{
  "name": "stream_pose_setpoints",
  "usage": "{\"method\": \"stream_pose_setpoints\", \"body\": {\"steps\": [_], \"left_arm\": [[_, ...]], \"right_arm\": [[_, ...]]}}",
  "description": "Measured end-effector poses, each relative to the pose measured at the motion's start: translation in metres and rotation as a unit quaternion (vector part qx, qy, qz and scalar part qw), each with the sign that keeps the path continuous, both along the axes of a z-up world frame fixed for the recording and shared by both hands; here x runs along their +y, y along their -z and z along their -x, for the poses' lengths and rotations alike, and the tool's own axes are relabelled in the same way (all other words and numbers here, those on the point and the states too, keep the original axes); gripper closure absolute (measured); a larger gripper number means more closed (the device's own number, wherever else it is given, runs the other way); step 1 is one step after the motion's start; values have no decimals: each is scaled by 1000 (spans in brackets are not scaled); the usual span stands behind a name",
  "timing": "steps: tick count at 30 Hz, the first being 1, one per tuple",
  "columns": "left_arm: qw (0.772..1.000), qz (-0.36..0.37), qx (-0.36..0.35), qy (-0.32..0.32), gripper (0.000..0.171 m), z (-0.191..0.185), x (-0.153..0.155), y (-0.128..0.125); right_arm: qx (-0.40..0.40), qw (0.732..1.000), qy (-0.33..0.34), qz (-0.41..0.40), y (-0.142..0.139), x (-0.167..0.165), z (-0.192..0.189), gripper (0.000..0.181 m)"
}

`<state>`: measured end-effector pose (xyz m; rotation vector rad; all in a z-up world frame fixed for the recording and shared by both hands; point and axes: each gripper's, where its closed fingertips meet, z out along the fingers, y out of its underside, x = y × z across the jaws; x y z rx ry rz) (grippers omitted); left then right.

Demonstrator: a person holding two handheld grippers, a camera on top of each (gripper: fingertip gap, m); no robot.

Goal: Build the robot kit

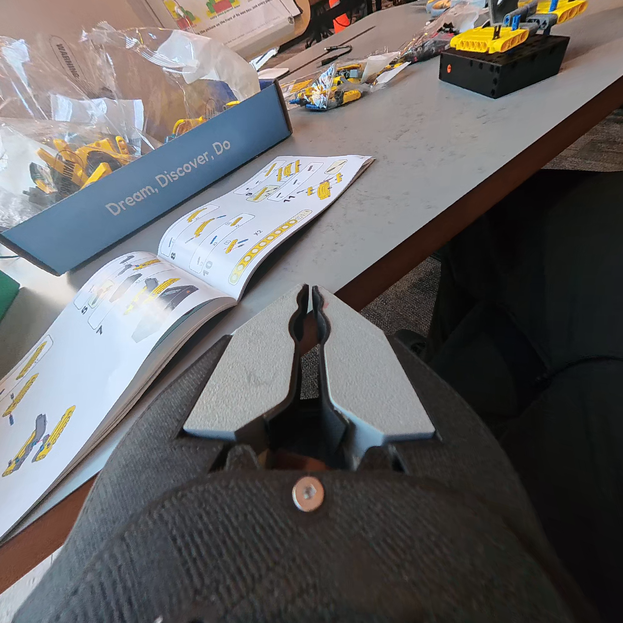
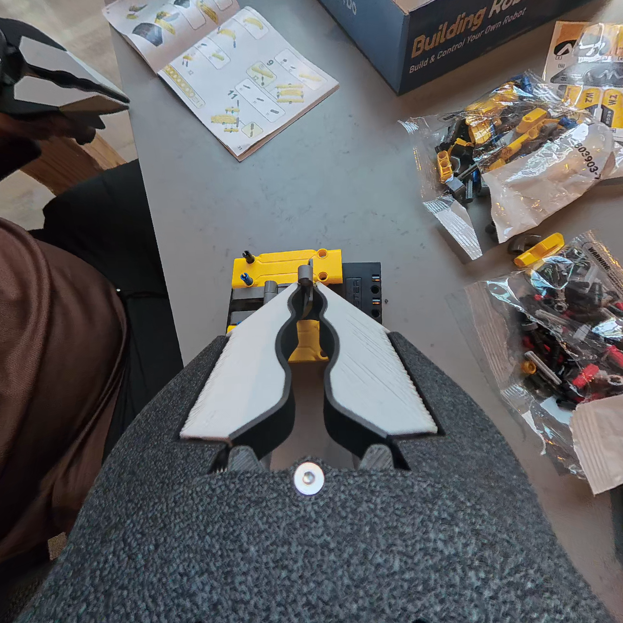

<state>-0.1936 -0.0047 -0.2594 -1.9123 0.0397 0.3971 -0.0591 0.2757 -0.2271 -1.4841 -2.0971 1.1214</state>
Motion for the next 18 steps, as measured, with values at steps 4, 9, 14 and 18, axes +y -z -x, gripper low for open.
{"method": "stream_pose_setpoints", "body": {"steps": [4,9,14,18], "left_arm": [[1000,-1,0,4,171,-2,0,-1],[1000,-2,0,4,171,-2,0,-1],[1000,0,0,4,171,-2,1,-1],[1000,3,1,5,171,-2,2,1]], "right_arm": [[0,1000,5,3,0,0,0,178],[-1,1000,7,5,0,0,1,178],[-3,1000,8,8,0,0,0,178],[-2,1000,8,8,0,1,-1,178]]}}
